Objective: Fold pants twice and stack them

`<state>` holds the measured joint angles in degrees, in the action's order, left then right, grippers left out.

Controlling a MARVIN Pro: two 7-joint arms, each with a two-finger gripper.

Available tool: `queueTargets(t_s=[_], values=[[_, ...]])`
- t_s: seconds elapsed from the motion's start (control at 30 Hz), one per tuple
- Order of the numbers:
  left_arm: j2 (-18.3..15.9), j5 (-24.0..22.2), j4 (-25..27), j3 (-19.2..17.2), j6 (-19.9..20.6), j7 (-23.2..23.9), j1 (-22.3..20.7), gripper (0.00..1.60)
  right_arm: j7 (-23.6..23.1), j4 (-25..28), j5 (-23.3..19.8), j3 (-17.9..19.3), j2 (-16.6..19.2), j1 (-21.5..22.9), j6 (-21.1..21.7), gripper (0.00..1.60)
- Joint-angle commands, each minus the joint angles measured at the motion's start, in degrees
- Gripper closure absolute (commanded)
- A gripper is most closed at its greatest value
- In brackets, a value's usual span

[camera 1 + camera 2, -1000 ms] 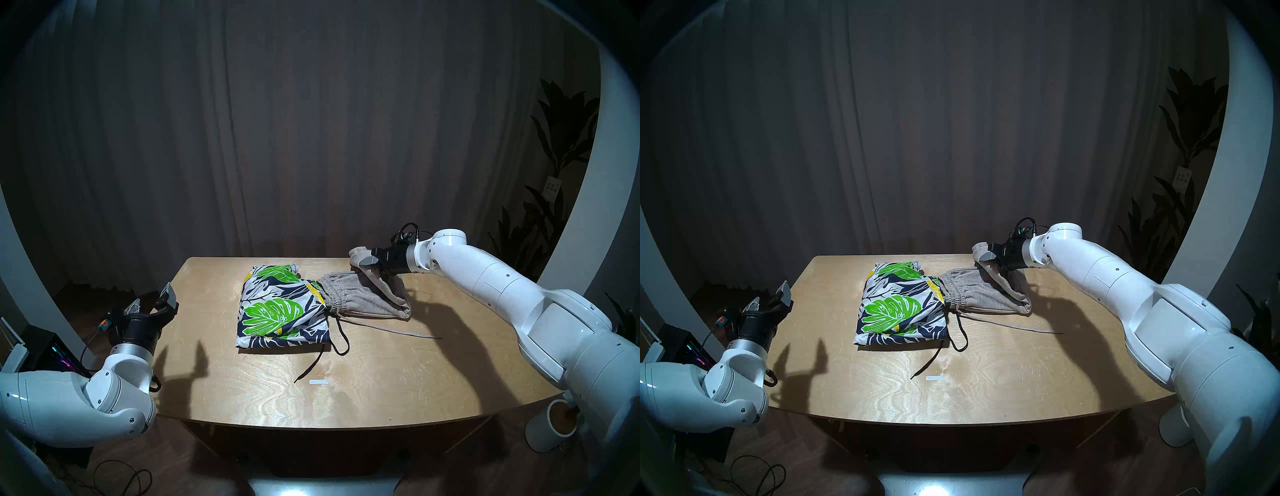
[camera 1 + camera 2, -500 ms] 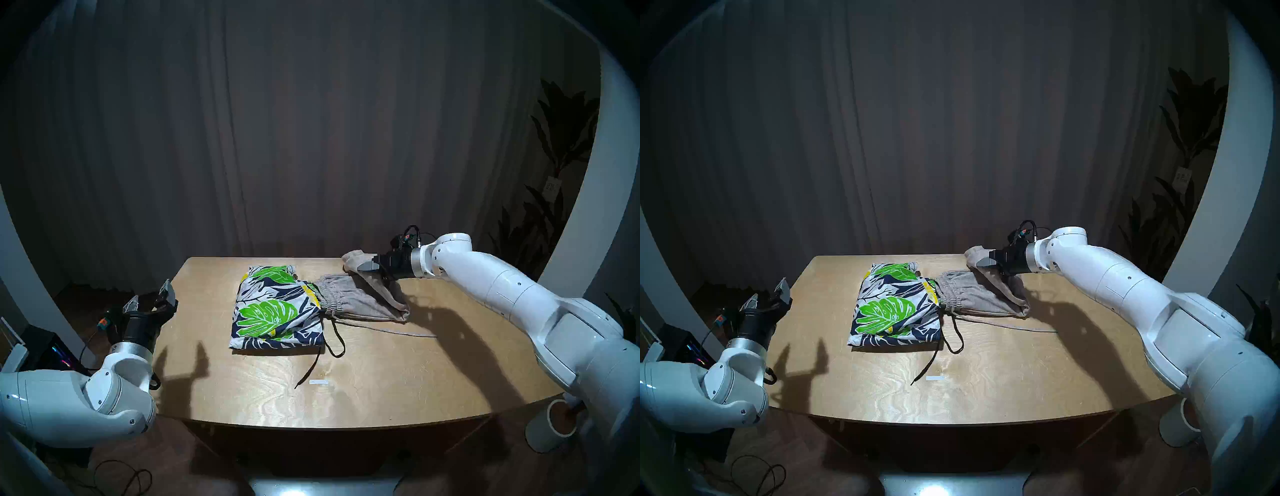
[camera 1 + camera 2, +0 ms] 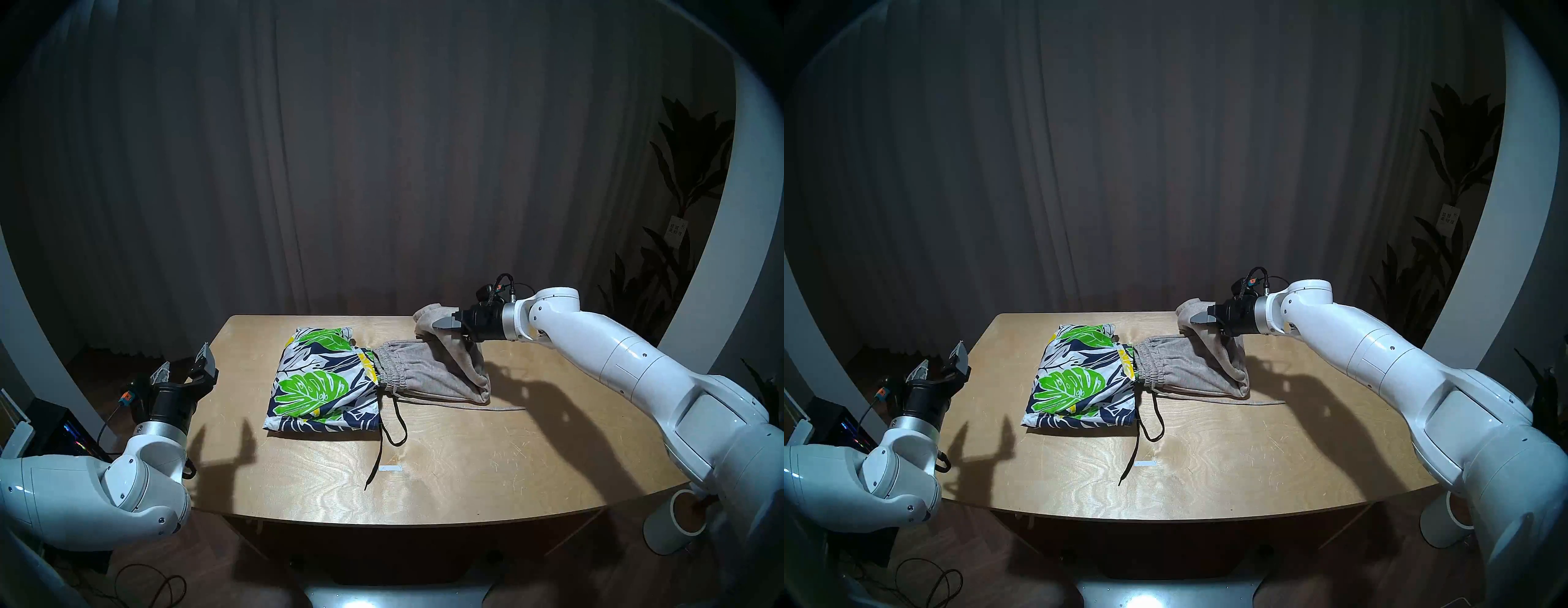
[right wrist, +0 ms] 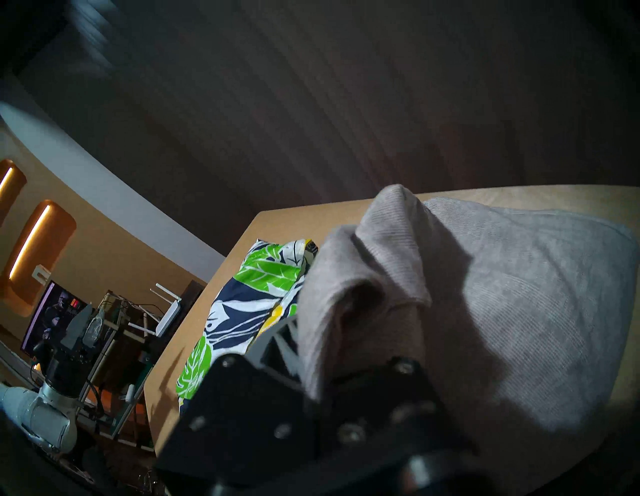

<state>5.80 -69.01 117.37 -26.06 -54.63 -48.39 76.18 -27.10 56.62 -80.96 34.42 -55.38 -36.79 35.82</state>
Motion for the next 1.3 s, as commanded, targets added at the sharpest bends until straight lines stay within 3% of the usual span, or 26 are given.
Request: queueTargets(t_s=[0.0,0.4,0.6,0.87,1.27], values=[[-0.04,1.01,-0.22,-1.56,-0.37,0.24,0.16,0.00,1.19,4.24,-2.33,3.11,-0.21,2.34,-0.26,1.60],[-0.03,1.69,-0.11,-3.28,-0.37,0.06,2.42,0.00,5.57,12.90,-2.63,2.15,1.40,-0.10,1.98,1.60],[-0.03,1.91,-0.09,-4.20,-0.37,0.02,3.75,0.00,7.50,15.94,-0.47,0.61,1.19,-0.19,1.57,1.60],[-0.03,2.05,-0.29,-5.14,-0.37,0.32,5.05,0.00,9.48,18.14,4.96,-4.30,-1.39,0.02,1.62,1.60],[-0.03,2.39,-0.13,-6.72,-0.37,0.05,7.46,0.00,13.51,15.57,9.60,-9.83,-7.52,-1.78,-1.71,1.60]])
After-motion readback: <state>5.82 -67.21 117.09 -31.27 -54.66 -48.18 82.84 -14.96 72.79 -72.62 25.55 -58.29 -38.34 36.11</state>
